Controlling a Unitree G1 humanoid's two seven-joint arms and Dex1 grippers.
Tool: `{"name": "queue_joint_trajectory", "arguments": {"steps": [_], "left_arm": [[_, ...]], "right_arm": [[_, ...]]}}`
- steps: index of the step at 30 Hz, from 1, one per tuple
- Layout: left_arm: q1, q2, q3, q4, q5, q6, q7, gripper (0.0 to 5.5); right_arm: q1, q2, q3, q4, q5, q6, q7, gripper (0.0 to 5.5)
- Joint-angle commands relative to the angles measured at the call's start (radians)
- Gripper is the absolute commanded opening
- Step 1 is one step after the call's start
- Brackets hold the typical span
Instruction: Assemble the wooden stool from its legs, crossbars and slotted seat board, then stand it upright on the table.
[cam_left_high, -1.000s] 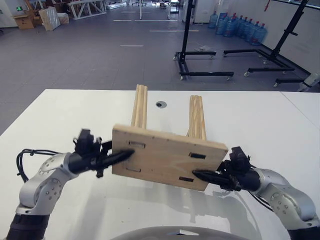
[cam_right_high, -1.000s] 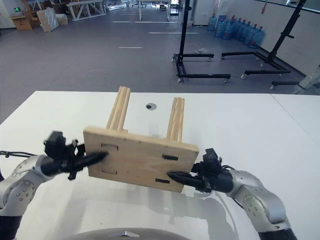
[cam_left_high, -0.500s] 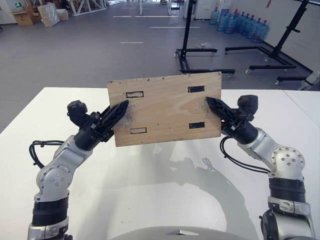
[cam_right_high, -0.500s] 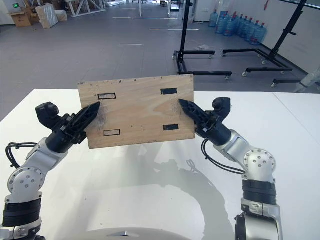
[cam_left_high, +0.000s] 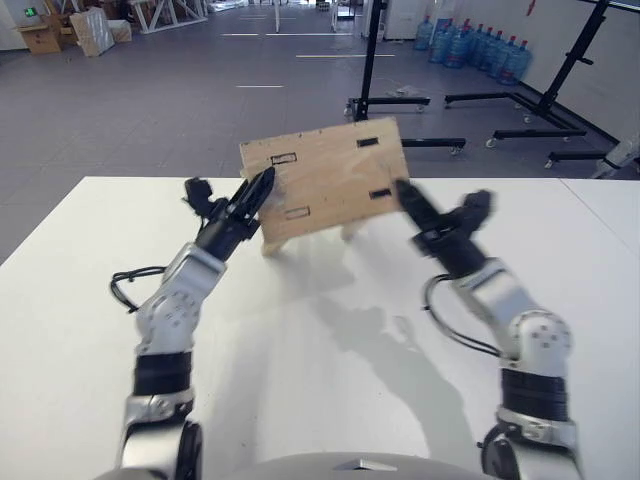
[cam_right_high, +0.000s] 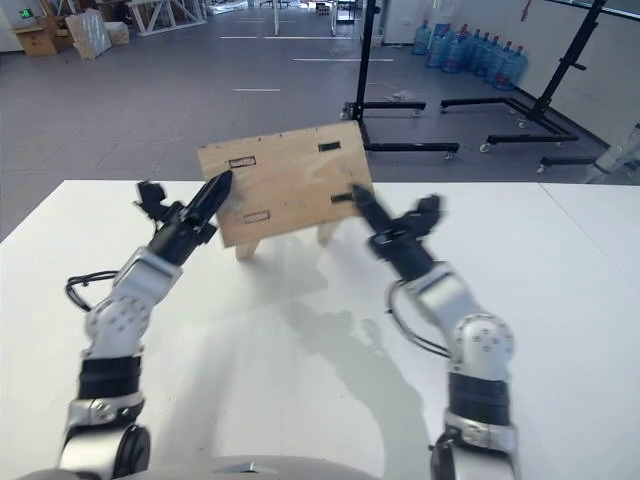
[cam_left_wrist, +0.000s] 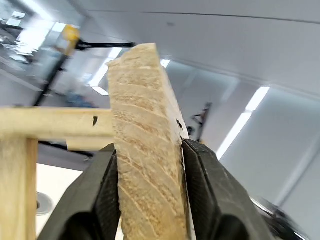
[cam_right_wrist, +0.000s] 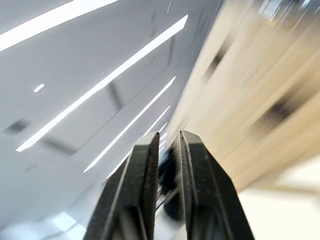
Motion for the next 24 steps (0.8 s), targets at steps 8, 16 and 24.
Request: {"name": "queue_joint_trajectory", "arguments": {"steps": [8, 16, 24], "left_arm": [[-0.047, -0.026, 0.046, 0.048, 0.062, -0.012, -0.005, 1.65], [-0.018, -0.001, 0.018, 0.012, 0.148, -0.045, -0.060, 1.65], [0.087, 0.163, -0.169, 0.169, 0.557, -0.329, -0.248, 1.65]], "right_arm": [[-0.010, 0.047, -0.012, 0.013, -0.065, -0.031, 0.066, 0.03], [-0.008, 0.071, -0.019, 0.035, -0.131, -0.049, 0.141, 0.03], [-0.011, 0.070, -0.012, 0.041, -0.195, -0.040, 0.161, 0.33]]}}
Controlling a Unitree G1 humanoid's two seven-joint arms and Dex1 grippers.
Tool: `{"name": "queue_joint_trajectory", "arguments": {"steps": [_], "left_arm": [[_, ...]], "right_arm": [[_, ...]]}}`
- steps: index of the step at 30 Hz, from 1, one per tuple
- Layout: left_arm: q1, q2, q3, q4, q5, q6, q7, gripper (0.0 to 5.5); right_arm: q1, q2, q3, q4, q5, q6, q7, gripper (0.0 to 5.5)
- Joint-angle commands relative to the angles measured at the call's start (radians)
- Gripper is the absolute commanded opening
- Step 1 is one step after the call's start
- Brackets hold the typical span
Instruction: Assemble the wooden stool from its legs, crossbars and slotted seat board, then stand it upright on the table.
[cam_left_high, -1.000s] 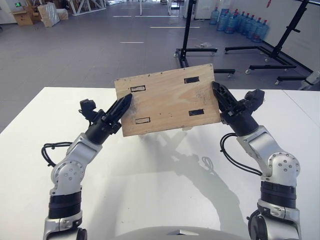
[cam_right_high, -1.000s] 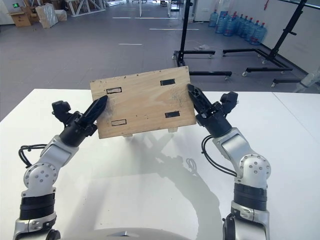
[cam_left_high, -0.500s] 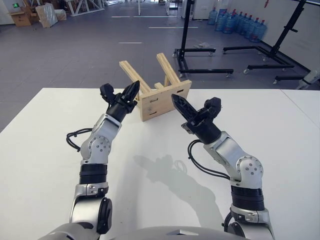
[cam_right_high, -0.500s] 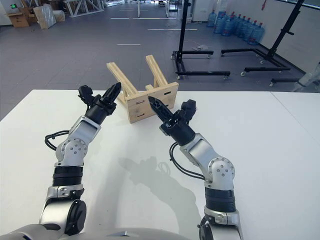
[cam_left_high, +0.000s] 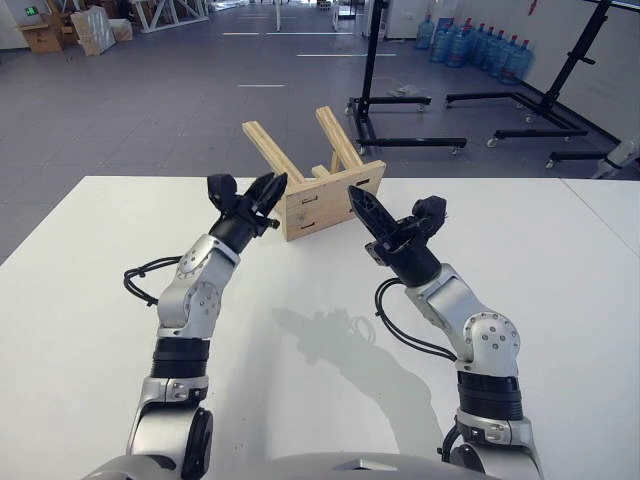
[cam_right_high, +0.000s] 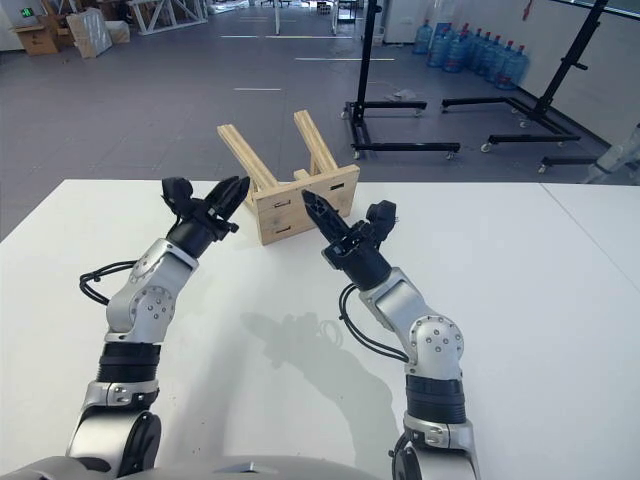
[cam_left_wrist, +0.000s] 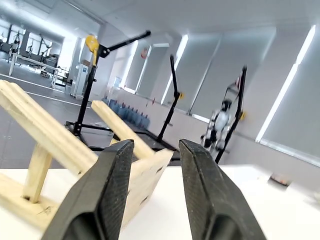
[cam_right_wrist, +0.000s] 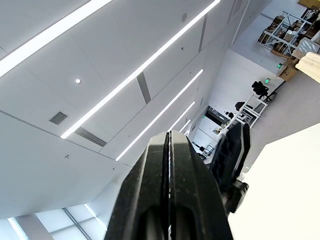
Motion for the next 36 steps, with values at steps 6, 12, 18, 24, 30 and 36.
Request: {"name": "queue_joint_trajectory", "arguments": {"steps": [6, 12, 18, 24, 30, 36], "left_arm": [[-0.063, 0.143, -0.061, 0.427, 0.272, -0.269, -0.151, 2.42], [-0.183, 0.124, -0.035, 0.699, 0.260, -0.312, -0.273, 3.28], [-0.331, 0.128, -0.026, 0.974, 0.324, -0.416, -0.267, 3.62], [-0.413, 0.117, -0.008, 1.099, 0.353, -0.499, -0.299, 3.62], [-0.476, 0.100, -0.012, 1.166, 0.387, -0.520, -0.336, 3.62], [-0.514, 0.101, -0.014, 1.217, 0.445, -0.524, -0.261, 3.62]], "right_arm": [[-0.024, -0.020, 0.015, 0.019, -0.084, 0.029, 0.035, 1.28], [-0.042, -0.011, 0.021, 0.050, -0.110, 0.043, 0.058, 1.81], [-0.036, 0.012, 0.036, 0.030, -0.128, 0.047, 0.062, 1.81], [-0.047, 0.028, 0.044, 0.030, -0.130, 0.059, 0.063, 1.81], [-0.061, 0.038, 0.050, 0.034, -0.124, 0.073, 0.063, 1.81], [-0.067, 0.051, 0.054, 0.028, -0.122, 0.087, 0.069, 1.81]]}}
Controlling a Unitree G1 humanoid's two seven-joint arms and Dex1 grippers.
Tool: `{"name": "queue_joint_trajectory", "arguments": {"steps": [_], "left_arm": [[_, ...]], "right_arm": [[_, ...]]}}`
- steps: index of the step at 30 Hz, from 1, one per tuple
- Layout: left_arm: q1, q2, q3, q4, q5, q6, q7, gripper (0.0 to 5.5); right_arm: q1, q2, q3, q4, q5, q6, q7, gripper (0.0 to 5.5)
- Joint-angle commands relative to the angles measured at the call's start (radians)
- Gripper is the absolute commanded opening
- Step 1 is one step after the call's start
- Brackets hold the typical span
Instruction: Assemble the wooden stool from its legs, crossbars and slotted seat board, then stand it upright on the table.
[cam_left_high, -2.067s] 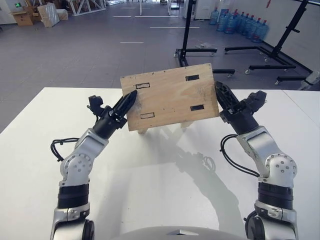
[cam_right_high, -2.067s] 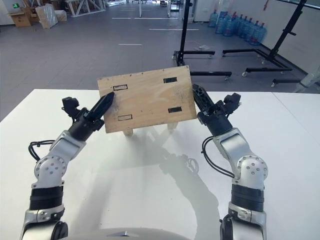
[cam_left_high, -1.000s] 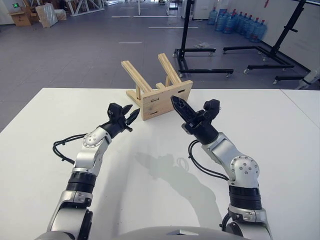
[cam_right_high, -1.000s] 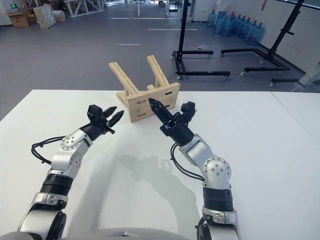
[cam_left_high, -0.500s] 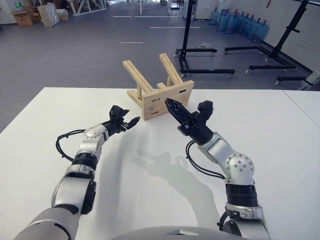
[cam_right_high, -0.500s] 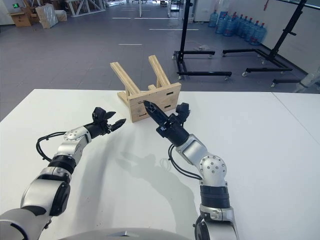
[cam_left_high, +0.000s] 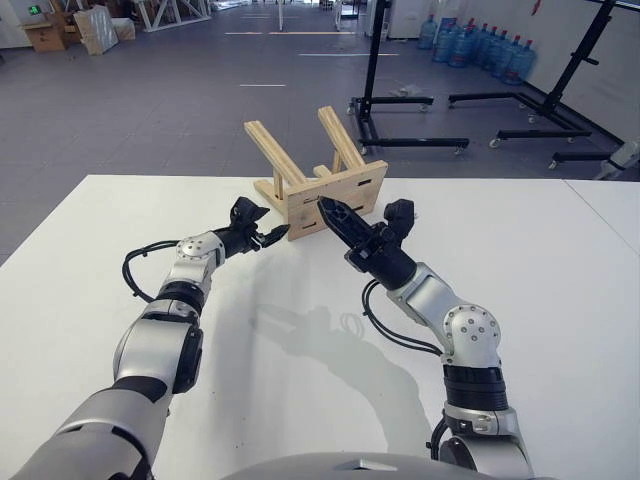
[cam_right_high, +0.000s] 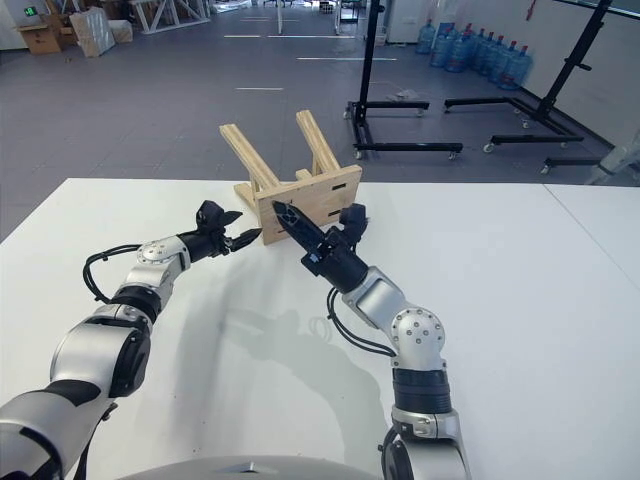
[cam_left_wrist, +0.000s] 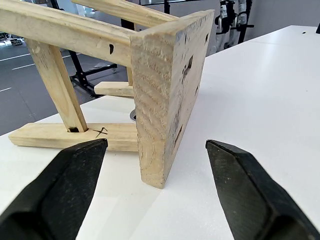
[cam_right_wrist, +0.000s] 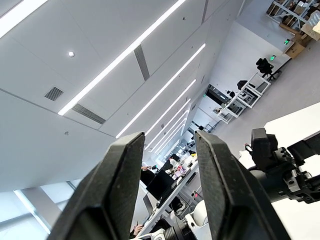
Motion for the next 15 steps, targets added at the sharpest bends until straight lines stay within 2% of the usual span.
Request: {"name": "queue_joint_trajectory", "arguments": {"steps": [1, 7, 15], "left_arm": [[-0.046, 0.004, -0.001, 0.033, 0.040, -0.010, 0.049, 3.62], [-0.048, -0.012, 0.012, 0.034, 0.048, -0.047, 0.042, 3.62], [-0.133, -0.099, -0.008, 0.043, 0.094, -0.101, 0.096, 3.62]], "right_arm": [[-0.027, 0.007, 0.006, -0.015, -0.002, 0.014, 0.007, 1.81], [-0.020, 0.009, 0.005, -0.024, 0.001, 0.020, 0.003, 1.81], [-0.018, 0.011, 0.016, -0.028, -0.001, 0.034, 0.020, 1.81]]}}
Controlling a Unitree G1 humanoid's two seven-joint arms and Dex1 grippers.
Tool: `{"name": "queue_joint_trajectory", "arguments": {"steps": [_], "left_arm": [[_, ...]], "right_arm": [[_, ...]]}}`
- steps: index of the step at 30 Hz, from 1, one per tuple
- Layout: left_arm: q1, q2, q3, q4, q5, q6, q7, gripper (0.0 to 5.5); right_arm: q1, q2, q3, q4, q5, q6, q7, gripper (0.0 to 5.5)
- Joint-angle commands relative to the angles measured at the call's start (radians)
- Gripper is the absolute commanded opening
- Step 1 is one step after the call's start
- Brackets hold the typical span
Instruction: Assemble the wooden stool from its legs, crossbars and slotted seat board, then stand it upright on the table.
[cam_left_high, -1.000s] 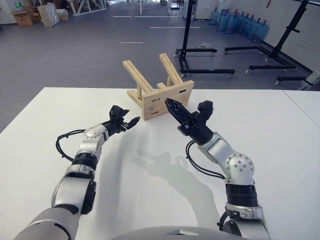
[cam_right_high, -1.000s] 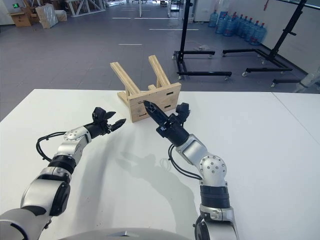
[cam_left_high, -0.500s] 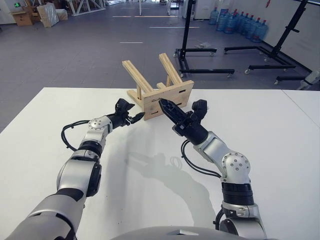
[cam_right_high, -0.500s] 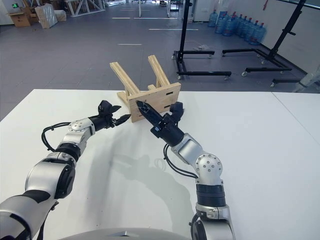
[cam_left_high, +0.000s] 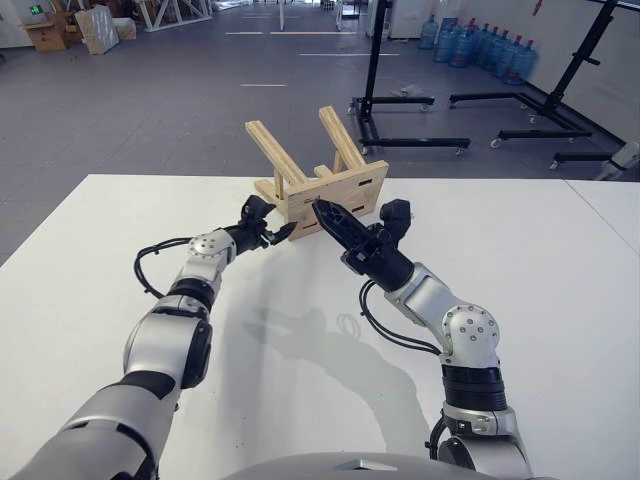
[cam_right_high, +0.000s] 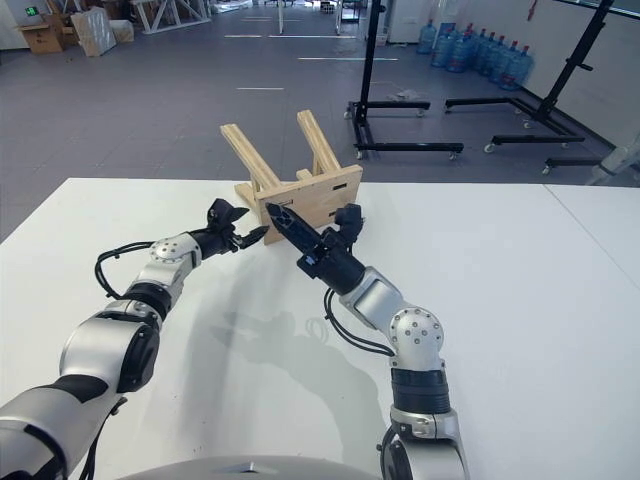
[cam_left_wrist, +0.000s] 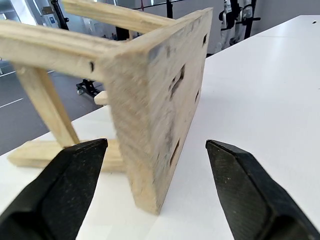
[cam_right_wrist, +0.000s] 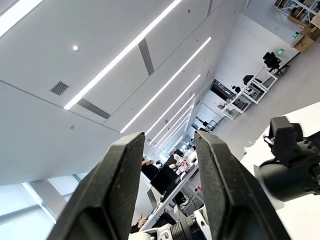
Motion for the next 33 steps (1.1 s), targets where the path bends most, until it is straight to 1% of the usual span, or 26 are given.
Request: {"name": "queue_joint_trajectory", "arguments": {"steps": [1, 7, 14, 19, 29, 33], "left_arm": [[-0.072, -0.012, -0.010, 0.013, 0.031, -0.022, 0.016, 3.62], [-0.071, 0.017, -0.001, 0.025, 0.039, -0.010, -0.002, 3.62], [-0.049, 0.007, 0.004, 0.032, 0.033, 0.019, -0.037, 3.62], [-0.038, 0.005, 0.003, 0.036, 0.038, 0.037, -0.050, 2.79], [-0.017, 0.009, -0.003, 0.033, 0.045, 0.031, -0.065, 1.43], [-0.013, 0.004, 0.010, 0.027, 0.026, 0.030, -0.105, 1.29]], "right_arm": [[-0.018, 0.005, 0.008, -0.013, -0.002, 0.012, 0.010, 1.81], [-0.008, 0.008, 0.005, -0.029, -0.003, 0.004, 0.009, 1.81], [-0.001, 0.010, 0.008, -0.037, -0.006, 0.004, 0.009, 1.81], [-0.009, 0.015, 0.016, -0.033, -0.014, 0.003, 0.015, 1.81], [0.006, 0.023, 0.022, -0.053, -0.020, -0.006, 0.015, 1.81], [0.003, 0.022, 0.020, -0.050, -0.025, -0.007, 0.018, 1.81]]}}
